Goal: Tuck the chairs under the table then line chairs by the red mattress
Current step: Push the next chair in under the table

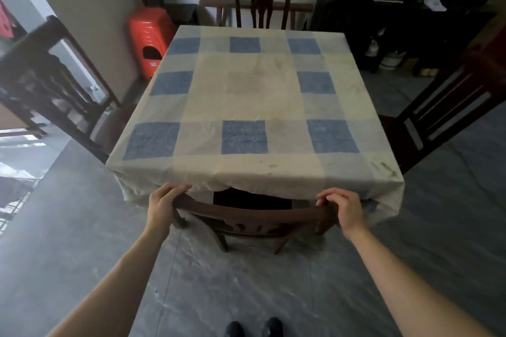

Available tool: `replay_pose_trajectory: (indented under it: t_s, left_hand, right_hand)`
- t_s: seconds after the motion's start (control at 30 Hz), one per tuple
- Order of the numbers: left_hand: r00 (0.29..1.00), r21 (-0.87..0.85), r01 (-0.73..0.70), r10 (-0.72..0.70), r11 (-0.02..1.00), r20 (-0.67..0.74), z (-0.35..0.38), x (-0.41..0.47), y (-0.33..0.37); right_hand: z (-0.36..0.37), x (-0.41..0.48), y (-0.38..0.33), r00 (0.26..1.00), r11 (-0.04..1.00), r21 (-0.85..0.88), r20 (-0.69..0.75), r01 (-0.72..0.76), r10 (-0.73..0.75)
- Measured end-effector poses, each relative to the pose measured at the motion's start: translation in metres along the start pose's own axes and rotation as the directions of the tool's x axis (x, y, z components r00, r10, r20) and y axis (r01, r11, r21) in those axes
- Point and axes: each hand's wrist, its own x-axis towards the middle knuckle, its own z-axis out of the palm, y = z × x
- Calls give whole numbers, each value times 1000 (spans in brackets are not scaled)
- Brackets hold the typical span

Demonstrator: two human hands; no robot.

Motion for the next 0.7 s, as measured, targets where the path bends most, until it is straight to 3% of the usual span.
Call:
replay_pose_trajectory:
  t_s: [0.3, 0.7]
  left_hand:
    - [977, -120, -12, -15, 993, -215, 2, -3, -16]
    - [973, -139, 30, -61, 990, -225, -51, -118, -41]
  right_hand:
    - [8, -10, 7, 984, 997, -4, -161, 81, -81]
    - [2, -142, 21, 978, 997, 24, -198, 75, -69]
